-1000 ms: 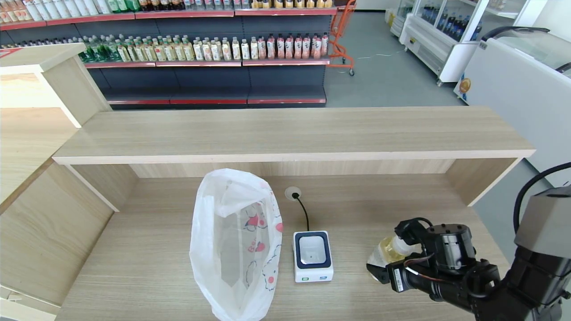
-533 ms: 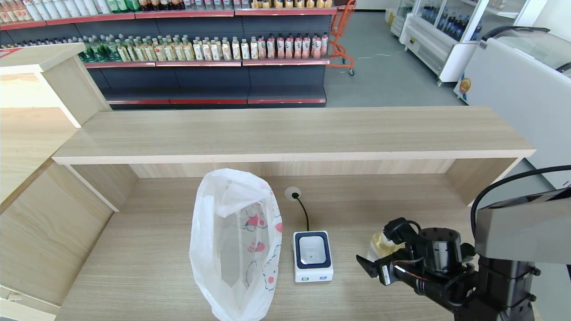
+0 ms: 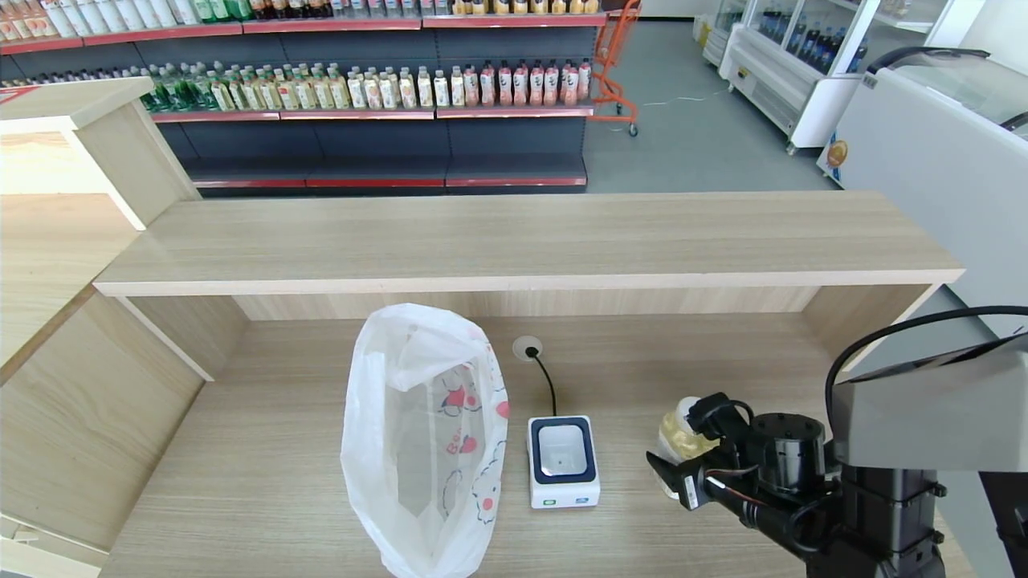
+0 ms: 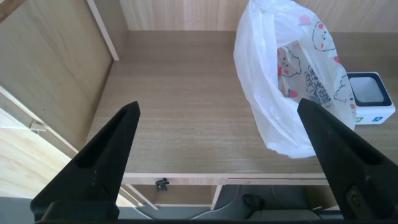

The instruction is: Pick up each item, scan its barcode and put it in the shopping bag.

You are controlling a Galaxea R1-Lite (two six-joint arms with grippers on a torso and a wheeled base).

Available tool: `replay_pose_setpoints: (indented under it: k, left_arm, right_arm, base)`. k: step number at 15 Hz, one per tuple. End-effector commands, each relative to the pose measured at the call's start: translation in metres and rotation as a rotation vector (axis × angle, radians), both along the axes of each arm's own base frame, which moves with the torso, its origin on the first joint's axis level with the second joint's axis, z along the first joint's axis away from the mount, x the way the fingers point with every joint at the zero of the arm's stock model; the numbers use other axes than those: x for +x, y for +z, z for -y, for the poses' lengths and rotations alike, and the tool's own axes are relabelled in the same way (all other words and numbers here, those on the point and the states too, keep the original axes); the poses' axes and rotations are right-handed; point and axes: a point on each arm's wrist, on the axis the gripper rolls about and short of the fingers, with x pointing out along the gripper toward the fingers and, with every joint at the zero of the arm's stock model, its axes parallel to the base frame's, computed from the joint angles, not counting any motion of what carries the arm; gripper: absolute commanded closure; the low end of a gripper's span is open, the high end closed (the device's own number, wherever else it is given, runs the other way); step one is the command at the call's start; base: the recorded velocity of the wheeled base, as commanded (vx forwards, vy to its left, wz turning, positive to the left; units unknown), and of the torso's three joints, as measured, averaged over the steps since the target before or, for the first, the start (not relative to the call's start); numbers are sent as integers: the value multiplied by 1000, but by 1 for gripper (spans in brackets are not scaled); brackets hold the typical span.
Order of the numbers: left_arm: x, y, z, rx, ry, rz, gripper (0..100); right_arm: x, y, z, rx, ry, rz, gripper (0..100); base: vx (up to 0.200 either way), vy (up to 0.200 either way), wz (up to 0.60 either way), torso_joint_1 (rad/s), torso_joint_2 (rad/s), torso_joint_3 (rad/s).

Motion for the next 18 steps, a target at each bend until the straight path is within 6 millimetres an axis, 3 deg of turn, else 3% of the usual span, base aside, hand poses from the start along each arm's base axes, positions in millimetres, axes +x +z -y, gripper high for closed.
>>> replay_pose_setpoints:
  k: [1,8,10,13,14,16,18]
  left_arm:
    - [0,0,0,0,0,1,0]
    - [0,0,0,0,0,1,0]
    - [0,0,0,0,0,1,0]
    - [0,0,0,0,0,1,0]
    - [0,0,0,0,0,1,0]
    - [0,0,0,0,0,1,0]
    - [0,0,0,0,0,1,0]
  right_arm:
    - [3,0,5,-3,-16,5,100]
    - [9,5,4,-21,-8,49,100]
    - [9,19,4,26,-21,78,100]
    - [0,67,2,241,23,158,100]
    - [-13,98,7,336,87,139,100]
    - [-43,139,13,527,210,2,100]
    - [-63,157,13,637,286,-95,100]
  base:
    - [0,0,0,0,0,0]
    - [0,0,0,0,0,0]
    - [0,0,0,0,0,0]
    - [0,0,0,0,0,0]
    - [0,0,0,0,0,0]
    - [0,0,0,0,0,0]
    - [0,0,0,0,0,0]
